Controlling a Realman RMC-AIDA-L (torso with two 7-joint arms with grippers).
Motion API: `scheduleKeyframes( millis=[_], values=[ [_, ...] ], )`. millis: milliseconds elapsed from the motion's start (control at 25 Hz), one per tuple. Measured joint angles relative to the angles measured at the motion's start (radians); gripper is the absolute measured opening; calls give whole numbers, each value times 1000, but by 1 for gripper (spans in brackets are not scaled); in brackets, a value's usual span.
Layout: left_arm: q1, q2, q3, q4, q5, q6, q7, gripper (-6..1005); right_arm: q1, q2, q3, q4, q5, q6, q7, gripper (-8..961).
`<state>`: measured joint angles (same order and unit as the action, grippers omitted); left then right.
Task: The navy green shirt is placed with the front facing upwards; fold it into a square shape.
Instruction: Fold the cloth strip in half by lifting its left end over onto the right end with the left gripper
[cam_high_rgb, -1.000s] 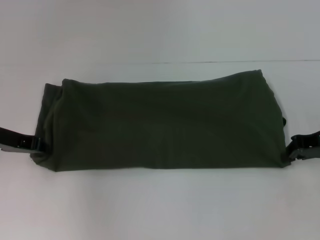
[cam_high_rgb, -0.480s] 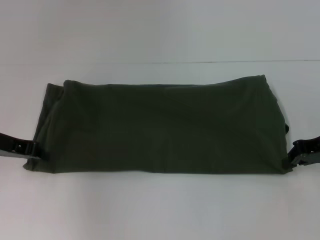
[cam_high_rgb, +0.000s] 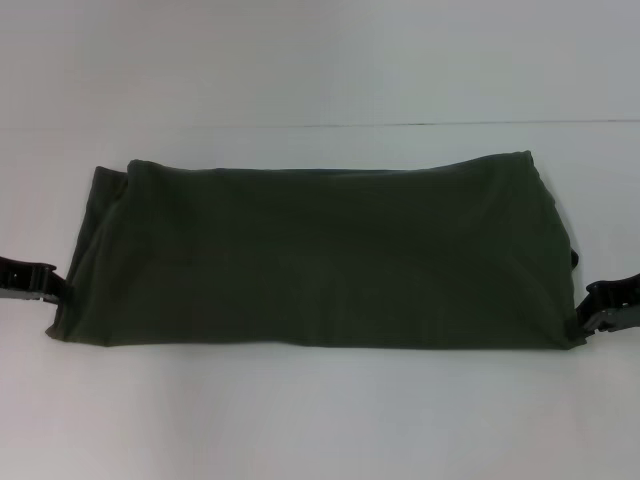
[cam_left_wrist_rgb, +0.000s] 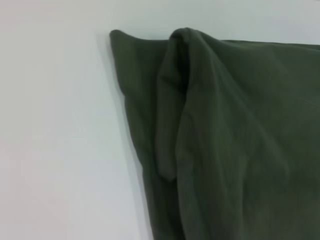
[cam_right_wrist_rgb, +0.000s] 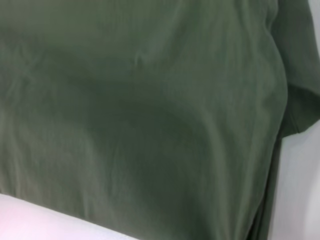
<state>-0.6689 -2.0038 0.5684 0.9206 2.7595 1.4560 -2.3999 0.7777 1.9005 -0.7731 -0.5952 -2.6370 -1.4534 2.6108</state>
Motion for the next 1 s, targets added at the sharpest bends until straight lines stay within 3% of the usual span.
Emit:
scheduleKeyframes(
  millis=[440,680,800,1000],
  values=[
    [-13,3,10,-8,16,6,-58,137,-1,2,0,0,-1,1,0,16],
    [-12,-1,21,-9,17,-9,-55,371,-2,2,0,0,-1,1,0,16],
    [-11,-2,37,-15,23,-24,-57,579,-3,2,0,0,-1,1,0,16],
    [-13,-4,56,-40,30,-45,-57,611,-4,2,2,0,0,2,0,16]
  ],
)
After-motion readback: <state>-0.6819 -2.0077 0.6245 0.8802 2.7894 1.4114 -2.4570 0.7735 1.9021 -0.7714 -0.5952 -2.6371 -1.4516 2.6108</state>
